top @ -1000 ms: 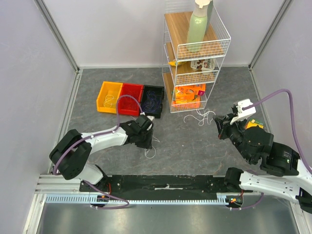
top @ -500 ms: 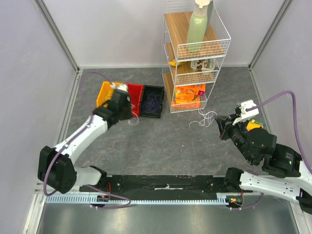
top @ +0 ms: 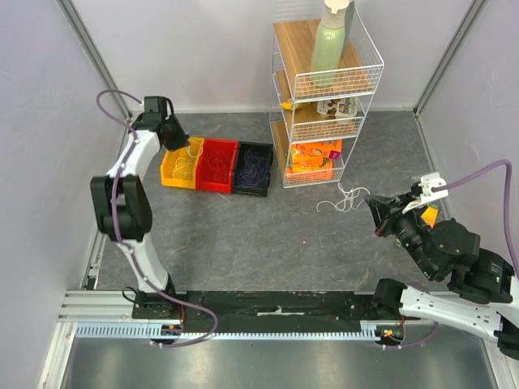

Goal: Untangle the cables

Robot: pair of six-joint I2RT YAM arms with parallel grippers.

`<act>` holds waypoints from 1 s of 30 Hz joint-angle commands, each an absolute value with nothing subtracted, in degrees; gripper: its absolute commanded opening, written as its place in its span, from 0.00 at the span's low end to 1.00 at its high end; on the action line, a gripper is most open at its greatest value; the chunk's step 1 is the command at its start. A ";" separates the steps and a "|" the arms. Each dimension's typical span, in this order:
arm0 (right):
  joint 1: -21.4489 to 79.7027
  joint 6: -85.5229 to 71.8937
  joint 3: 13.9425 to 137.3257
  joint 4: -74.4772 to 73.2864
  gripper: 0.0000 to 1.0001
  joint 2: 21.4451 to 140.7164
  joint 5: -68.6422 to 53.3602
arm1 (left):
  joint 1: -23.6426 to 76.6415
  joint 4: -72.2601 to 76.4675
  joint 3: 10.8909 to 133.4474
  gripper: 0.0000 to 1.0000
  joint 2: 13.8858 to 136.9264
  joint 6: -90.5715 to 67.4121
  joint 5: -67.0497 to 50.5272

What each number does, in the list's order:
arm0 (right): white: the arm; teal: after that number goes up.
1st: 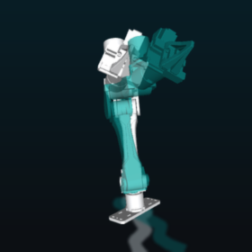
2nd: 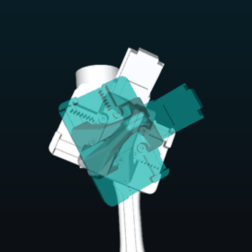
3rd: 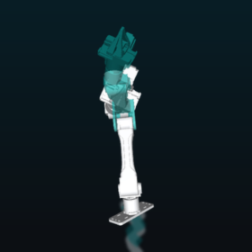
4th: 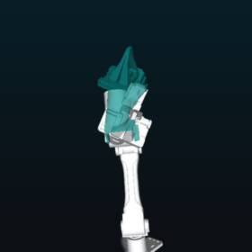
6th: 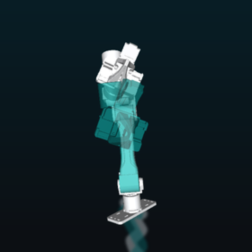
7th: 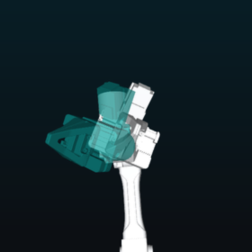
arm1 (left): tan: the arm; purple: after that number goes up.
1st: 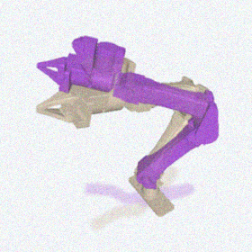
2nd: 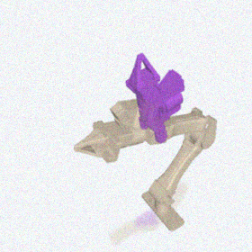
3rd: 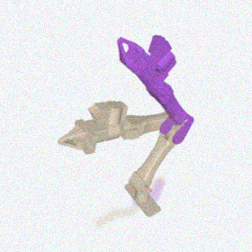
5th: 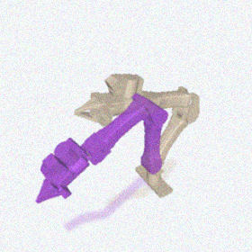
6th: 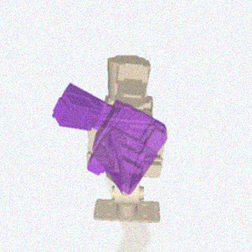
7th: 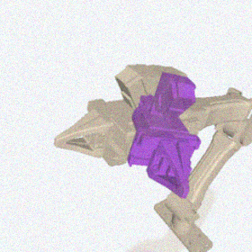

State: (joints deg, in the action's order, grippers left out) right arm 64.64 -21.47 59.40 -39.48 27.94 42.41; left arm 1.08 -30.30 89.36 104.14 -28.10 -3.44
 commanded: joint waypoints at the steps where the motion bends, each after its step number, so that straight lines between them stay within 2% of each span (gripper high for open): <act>1: 64.69 -22.94 60.20 -39.90 0.00 26.63 43.15 | -3.69 -34.01 95.18 0.02 113.19 -32.17 -10.73; 3: 64.69 -22.85 60.47 -40.16 0.00 26.28 43.42 | -4.22 -33.92 96.50 0.02 114.86 -31.30 -9.84; 4: 64.60 -23.03 60.38 -40.17 0.00 26.11 43.50 | -4.57 -35.49 97.72 0.06 115.40 -30.94 -10.28; 6: 64.69 -23.11 60.29 -40.08 0.00 26.28 43.59 | -4.57 -36.30 98.00 0.21 114.18 -30.67 -10.89; 8: 64.69 -23.20 59.94 -39.90 0.00 27.07 43.51 | -4.57 -35.25 94.85 0.44 110.50 -31.90 -12.21; 9: 64.77 -23.20 59.59 -39.55 0.00 27.68 43.24 | -4.57 -34.11 93.01 0.64 108.48 -32.51 -13.35; 10: 64.78 -23.20 59.59 -39.20 0.00 28.29 42.89 | -4.66 -33.06 90.81 0.79 106.11 -33.39 -13.97; 11: 64.69 -23.20 59.59 -38.76 0.00 29.08 42.46 | -4.57 -31.92 88.88 0.86 104.08 -34.01 -14.58; 16: 64.69 -23.12 58.98 -35.17 0.00 32.69 38.68 | -3.96 -26.03 76.76 0.87 90.65 -36.82 -19.32; 19: 64.69 -24.17 58.10 -31.83 0.00 35.24 35.17 | -0.80 -16.57 67.18 0.82 79.76 -36.22 -24.59; 25: 64.69 -25.58 58.97 -26.98 0.00 45.15 26.65 | 19.48 3.39 49.95 0.87 62.87 -25.86 -38.74; 30: 64.42 -22.15 61.52 -25.49 0.00 54.39 11.80 | 26.10 11.94 41.32 0.92 51.00 -21.90 -46.31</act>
